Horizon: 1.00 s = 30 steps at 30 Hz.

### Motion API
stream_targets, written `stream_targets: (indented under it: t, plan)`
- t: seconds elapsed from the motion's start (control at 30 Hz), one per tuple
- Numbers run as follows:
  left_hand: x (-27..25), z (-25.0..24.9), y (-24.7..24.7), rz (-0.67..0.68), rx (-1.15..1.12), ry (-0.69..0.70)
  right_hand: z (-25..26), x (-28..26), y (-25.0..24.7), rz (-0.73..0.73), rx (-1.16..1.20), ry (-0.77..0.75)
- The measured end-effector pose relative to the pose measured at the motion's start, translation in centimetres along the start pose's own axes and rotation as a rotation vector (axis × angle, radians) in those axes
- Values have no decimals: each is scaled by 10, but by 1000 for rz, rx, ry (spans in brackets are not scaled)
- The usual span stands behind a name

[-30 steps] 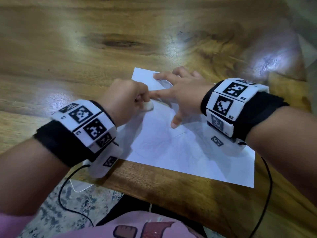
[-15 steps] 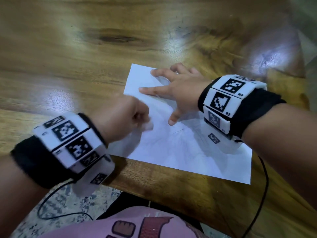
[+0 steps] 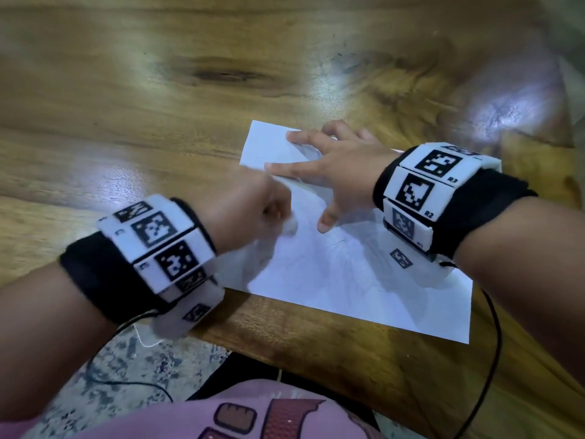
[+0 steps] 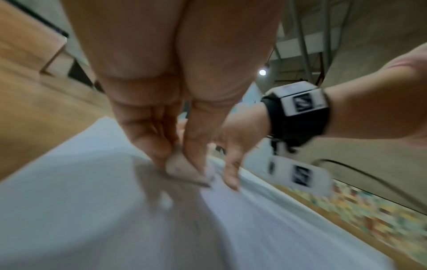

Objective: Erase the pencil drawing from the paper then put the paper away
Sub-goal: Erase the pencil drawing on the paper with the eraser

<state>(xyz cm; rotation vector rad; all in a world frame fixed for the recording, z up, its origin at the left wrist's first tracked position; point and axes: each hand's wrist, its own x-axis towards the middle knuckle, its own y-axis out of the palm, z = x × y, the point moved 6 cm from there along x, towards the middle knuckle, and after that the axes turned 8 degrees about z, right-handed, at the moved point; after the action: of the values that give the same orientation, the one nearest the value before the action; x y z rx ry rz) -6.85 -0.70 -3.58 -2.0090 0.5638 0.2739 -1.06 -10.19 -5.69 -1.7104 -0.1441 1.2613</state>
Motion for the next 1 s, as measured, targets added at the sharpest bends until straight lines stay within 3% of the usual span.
stream_targets:
  t: [0.07, 0.1, 0.23, 0.3, 0.47, 0.53, 0.67, 0.73, 0.8, 0.87, 1.0]
  plan:
    - [10, -1, -15, -154, 11, -26, 1, -1, 0, 7, 9, 5]
    - [11, -1, -15, -167, 12, -32, 0, -1, 0, 10, 11, 7]
    - [-14, -10, 18, 78, 11, 41, -2, 1, -1, 6, 4, 6]
    - [-17, -11, 23, 124, 1, 47, -2, 1, 0, 9, 7, 9]
    - [9, 2, -15, -214, -36, -48, 0, -2, 1, -15, 27, 5]
    - [4, -2, -8, -179, -27, -39, 0, -1, 1, -17, 26, 1]
    - [-19, -15, 28, 70, -9, 84, -1, -2, 2, -6, 31, 15]
    - [-10, -9, 18, 38, -22, 60, 0, -3, 2, -4, 47, 14]
    - [5, -2, -3, -117, -51, 17, 1, -5, 2, -21, 68, 7]
    - [12, -2, -10, -165, -59, -6, 1, -5, 4, -38, 88, 0]
    - [-15, -12, 23, 61, -11, 82, -2, -4, 7, -55, 121, -32]
